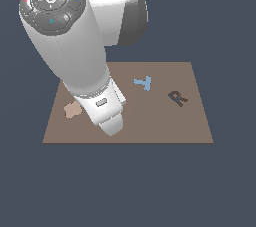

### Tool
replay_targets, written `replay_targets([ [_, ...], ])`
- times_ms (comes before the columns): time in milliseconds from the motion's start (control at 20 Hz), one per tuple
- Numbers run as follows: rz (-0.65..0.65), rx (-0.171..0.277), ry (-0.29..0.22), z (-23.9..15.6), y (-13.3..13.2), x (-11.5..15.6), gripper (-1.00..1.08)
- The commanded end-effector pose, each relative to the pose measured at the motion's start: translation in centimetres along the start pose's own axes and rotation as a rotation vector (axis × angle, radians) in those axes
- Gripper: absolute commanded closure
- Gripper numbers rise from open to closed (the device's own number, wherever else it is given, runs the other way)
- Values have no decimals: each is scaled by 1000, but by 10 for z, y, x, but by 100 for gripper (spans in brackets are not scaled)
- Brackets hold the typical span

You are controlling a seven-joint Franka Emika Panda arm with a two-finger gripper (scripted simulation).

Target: Insert a designated object into the corresponding slot on a board.

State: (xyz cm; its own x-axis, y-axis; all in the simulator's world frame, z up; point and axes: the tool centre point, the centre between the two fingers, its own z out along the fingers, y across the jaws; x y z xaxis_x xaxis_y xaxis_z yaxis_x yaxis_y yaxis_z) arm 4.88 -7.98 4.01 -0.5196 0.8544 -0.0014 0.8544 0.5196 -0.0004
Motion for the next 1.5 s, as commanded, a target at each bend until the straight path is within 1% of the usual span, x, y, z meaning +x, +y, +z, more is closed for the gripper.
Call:
replay_targets([
  [0,-45,0,0,0,2,-3,108],
  [450,-132,0,0,0,6,-10,108],
  [900,-134,0,0,0,6,-9,108],
  [1150,-133,0,0,10,6,-9,108],
  [1200,-133,0,0,10,6,-9,-92],
  [1450,-133,0,0,10,6,-9,-92],
])
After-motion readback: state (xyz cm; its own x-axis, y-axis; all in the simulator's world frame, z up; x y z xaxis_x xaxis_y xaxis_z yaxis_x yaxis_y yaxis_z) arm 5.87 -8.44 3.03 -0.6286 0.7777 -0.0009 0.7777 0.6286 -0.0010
